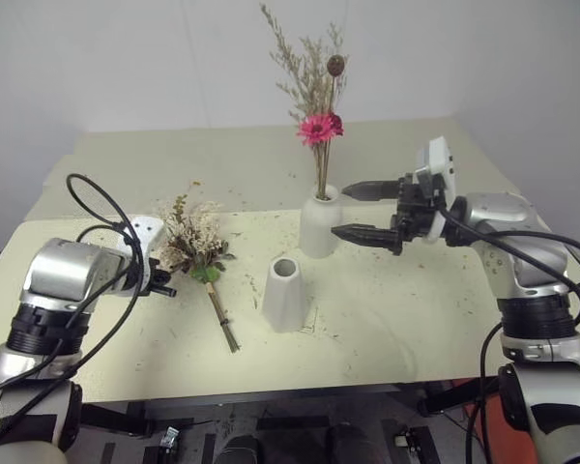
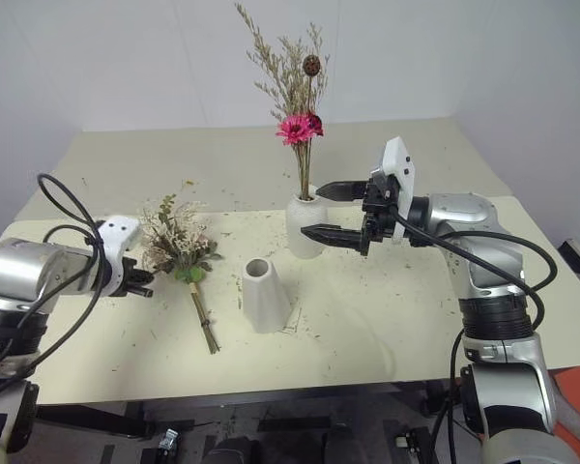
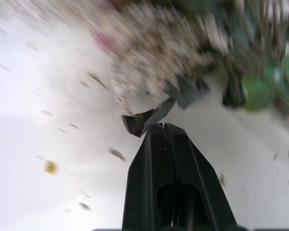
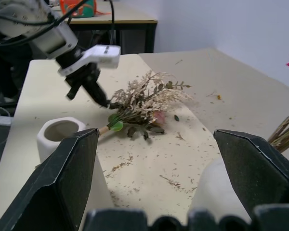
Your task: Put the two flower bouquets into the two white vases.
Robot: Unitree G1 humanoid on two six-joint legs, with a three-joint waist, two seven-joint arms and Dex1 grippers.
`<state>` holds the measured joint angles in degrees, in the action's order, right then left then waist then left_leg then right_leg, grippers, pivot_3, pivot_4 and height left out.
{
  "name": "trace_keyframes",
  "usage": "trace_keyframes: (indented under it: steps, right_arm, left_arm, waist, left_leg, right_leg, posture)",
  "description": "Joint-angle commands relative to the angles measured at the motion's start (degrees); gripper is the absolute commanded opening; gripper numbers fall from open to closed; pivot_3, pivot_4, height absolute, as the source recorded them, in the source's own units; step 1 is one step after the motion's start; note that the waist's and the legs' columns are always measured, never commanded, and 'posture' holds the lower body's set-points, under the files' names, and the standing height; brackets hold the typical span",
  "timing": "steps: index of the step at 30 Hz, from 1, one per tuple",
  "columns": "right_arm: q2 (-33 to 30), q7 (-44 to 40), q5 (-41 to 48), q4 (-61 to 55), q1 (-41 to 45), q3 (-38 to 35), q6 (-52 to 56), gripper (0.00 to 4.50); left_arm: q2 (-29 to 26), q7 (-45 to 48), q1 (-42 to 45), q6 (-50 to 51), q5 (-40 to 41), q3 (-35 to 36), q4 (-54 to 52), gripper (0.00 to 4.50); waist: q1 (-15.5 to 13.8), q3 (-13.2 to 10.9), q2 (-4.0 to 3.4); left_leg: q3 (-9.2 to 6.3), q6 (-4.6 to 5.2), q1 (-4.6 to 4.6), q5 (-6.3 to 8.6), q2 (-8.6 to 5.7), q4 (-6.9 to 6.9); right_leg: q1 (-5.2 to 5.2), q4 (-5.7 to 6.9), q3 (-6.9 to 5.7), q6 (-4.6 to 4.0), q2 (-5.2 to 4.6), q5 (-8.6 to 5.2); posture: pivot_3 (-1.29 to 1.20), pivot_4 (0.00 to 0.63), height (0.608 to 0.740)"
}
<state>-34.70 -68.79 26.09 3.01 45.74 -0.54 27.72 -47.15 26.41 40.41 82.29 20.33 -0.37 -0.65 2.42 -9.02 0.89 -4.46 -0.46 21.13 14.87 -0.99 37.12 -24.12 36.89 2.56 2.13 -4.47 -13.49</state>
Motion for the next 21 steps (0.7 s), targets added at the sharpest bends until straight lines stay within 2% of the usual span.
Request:
trace_keyframes:
  steps: [1, 5, 8, 12, 16, 19, 21]
  right_arm:
    - [-1.19, -2.03, 1.72, -0.91, 1.25, -0.95, -1.0, 4.5]
    - [-1.82, -4.08, 2.64, -1.55, 0.69, -1.34, -0.68, 4.5]
    - [-2.93, -6.54, 3.84, -2.02, 0.11, -1.63, -0.47, 4.5]
    - [-3.73, -7.19, 4.07, -2.37, -0.64, -1.46, -0.72, 4.5]
    - [-3.88, -7.06, 4.06, -2.62, -1.07, -1.51, -0.74, 4.5]
    - [-3.85, -6.87, 4.07, -2.83, -1.25, -1.59, -0.68, 4.5]
    - [-3.84, -6.77, 4.13, -3.11, -1.5, -1.64, -0.61, 4.5]
  left_arm:
    - [-0.73, -0.08, 2.25, -2.76, -0.11, 4.35, -2.68, 0.02]
    - [0.27, 0.38, 3.12, -6.21, 0.87, 8.09, -4.54, 0.02]
    - [2.08, 2.13, 2.02, -12.9, 2.79, 12.63, -8.08, 0.02]
    - [-0.31, 1.87, 2.09, -7.62, 2.2, 9.15, -8.31, 0.02]
    - [-0.28, 1.7, 2.1, -2.81, 3.09, 8.39, -8.44, 0.02]
    - [-1.25, 1.22, 0.52, -3.57, 1.6, 5.56, -10.78, 0.02]
    - [-0.55, 0.19, 0.86, -2.03, 1.51, 6.43, -11.14, 0.02]
  waist:
    - [0.03, 0.0, 0.0]
    - [0.08, 0.0, 0.0]
    - [-0.05, 0.0, 0.0]
    - [0.01, 0.0, 0.0]
    - [0.08, 0.0, 0.01]
    - [0.09, 0.0, 0.0]
    - [0.05, 0.0, 0.01]
  left_leg:
    - [0.0, 0.0, 0.0, 0.0, 0.0, 0.0]
    - [0.01, 0.0, 0.0, 0.0, 0.0, -0.01]
    - [0.01, -0.01, 0.02, -0.01, 0.0, -0.01]
    - [0.02, -0.02, 0.02, -0.01, -0.01, -0.01]
    - [0.02, -0.01, 0.01, -0.01, -0.01, -0.01]
    - [0.01, -0.01, 0.01, -0.01, -0.01, 0.0]
    - [0.02, -0.01, 0.01, 0.0, -0.01, -0.01]
  right_leg:
    - [0.0, -0.01, 0.0, 0.0, 0.0, 0.0]
    - [-0.01, -0.03, 0.01, 0.0, 0.0, 0.0]
    - [-0.01, -0.04, 0.0, 0.0, -0.02, 0.0]
    - [0.02, -0.09, 0.01, 0.0, -0.05, 0.0]
    - [0.0, -0.06, 0.01, 0.0, -0.02, 0.0]
    - [0.0, -0.04, 0.01, 0.0, -0.01, 0.0]
    - [0.0, -0.05, 0.02, 0.0, -0.02, 0.0]
  posture:
    - [0.0, 0.15, 0.74]
    - [0.0, 0.15, 0.74]
    - [0.0, 0.15, 0.74]
    - [0.0, 0.15, 0.74]
    - [0.0, 0.15, 0.74]
    - [0.0, 0.15, 0.74]
    - [0.0, 0.15, 0.74]
